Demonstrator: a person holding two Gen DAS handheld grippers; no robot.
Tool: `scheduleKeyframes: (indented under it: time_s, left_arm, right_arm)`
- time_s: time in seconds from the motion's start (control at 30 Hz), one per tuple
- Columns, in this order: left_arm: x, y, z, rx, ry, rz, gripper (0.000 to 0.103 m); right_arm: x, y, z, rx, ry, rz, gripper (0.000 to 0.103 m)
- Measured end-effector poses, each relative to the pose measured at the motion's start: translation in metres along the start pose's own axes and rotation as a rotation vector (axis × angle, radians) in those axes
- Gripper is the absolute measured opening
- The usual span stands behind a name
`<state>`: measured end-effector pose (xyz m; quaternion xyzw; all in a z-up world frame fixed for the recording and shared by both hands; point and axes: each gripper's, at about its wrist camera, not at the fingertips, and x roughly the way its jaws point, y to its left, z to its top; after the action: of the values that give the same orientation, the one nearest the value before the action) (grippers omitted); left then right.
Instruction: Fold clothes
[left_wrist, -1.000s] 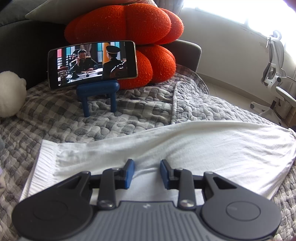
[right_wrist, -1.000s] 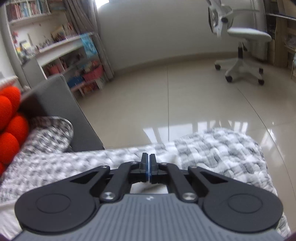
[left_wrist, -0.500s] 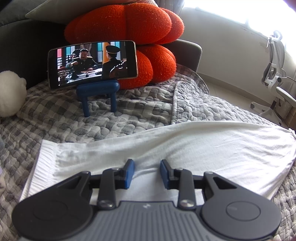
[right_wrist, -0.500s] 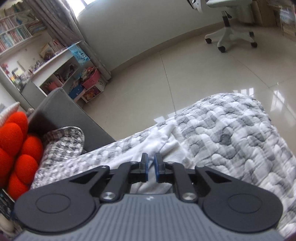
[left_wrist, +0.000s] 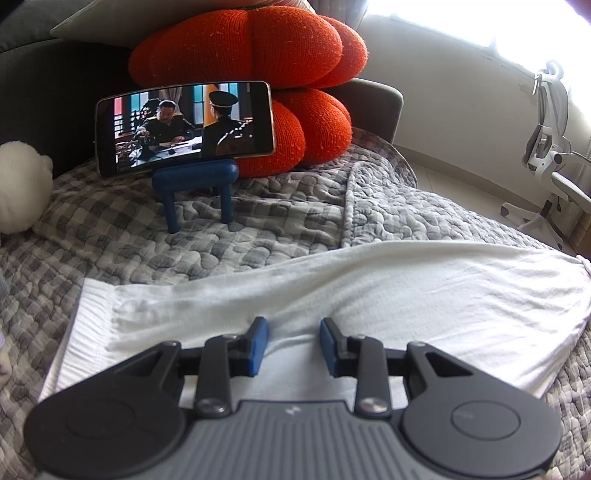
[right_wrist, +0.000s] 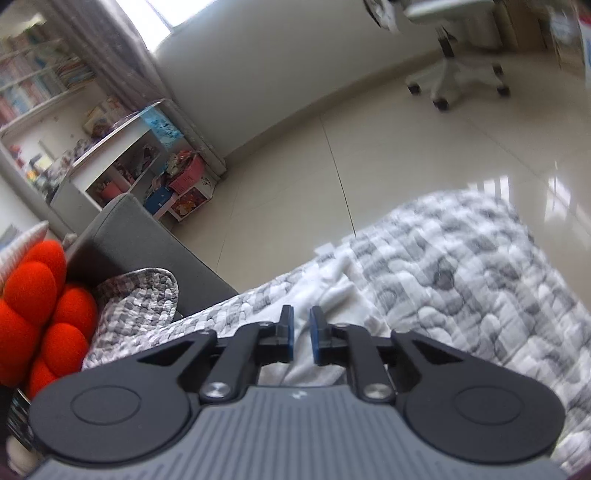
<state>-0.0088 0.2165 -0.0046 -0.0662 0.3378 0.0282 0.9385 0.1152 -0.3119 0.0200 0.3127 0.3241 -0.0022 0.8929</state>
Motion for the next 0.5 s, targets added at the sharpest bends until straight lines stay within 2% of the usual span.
scheduleKeyframes:
  time_s: [0.1, 0.2, 0.37, 0.5]
  left_arm:
    - [0.0, 0.0, 0.0, 0.0, 0.0, 0.0, 0.033]
    - [0.0, 0.0, 0.0, 0.003, 0.0, 0.0, 0.033]
    - [0.0, 0.0, 0.0, 0.003, -0.002, -0.001, 0.033]
    - [0.0, 0.0, -0.001, 0.0, -0.005, -0.001, 0.033]
  right_arm:
    - [0.008, 0.005, -0.001, -0.01, 0.021, -0.011, 0.024]
    - [0.009, 0.015, -0.003, -0.059, 0.006, -0.051, 0.007]
    - [-0.013, 0.02, -0.004, -0.097, -0.066, -0.081, 0.005]
    - [-0.022, 0.011, -0.013, -0.091, -0.063, -0.102, 0.005]
